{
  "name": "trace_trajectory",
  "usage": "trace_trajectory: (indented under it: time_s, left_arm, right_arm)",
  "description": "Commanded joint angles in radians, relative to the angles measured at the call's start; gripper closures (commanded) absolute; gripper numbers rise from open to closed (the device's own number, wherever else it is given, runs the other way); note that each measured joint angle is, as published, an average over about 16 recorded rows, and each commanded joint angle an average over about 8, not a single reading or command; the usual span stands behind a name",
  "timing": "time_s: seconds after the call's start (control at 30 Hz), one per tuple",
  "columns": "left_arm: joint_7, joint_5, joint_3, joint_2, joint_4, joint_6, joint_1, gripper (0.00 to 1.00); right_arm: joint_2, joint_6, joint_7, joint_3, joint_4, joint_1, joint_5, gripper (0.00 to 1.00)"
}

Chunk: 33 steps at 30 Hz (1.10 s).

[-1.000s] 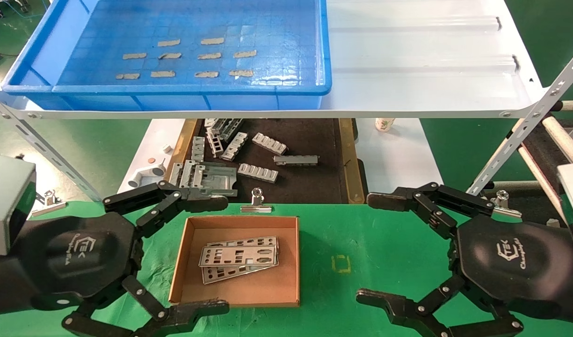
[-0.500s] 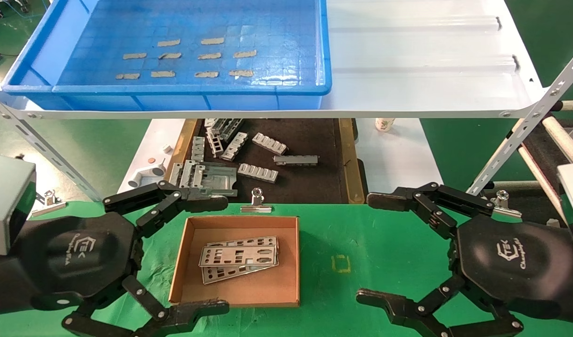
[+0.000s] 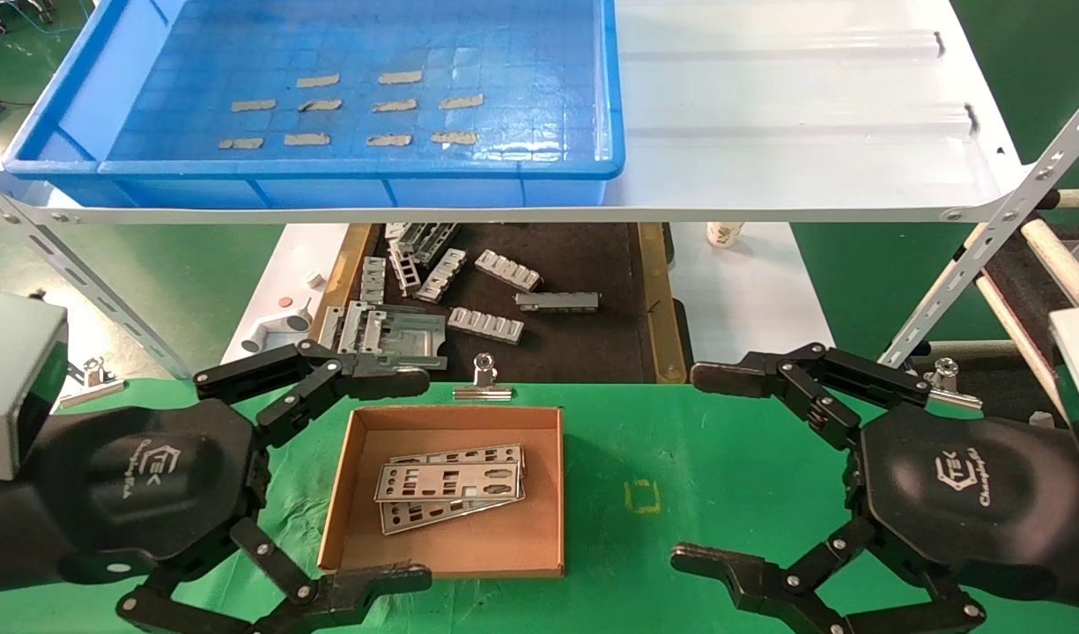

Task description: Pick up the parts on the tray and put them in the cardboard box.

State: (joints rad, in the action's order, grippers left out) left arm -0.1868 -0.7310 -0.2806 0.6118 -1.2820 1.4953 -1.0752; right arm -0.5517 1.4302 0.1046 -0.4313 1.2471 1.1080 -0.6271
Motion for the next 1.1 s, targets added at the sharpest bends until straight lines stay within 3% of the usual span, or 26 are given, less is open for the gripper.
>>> trace_trajectory:
  time_s: [0.03,1.1]
  left_arm:
    - [0.0,0.0,0.0,0.0,0.0,0.0,0.0,0.0]
    - [0.0,0.0,0.0,0.0,0.0,0.0,0.0,0.0]
  right_arm:
    - [0.0,0.0,0.0,0.0,0.0,0.0,0.0,0.0]
    - [0.0,0.0,0.0,0.0,0.0,0.0,0.0,0.0]
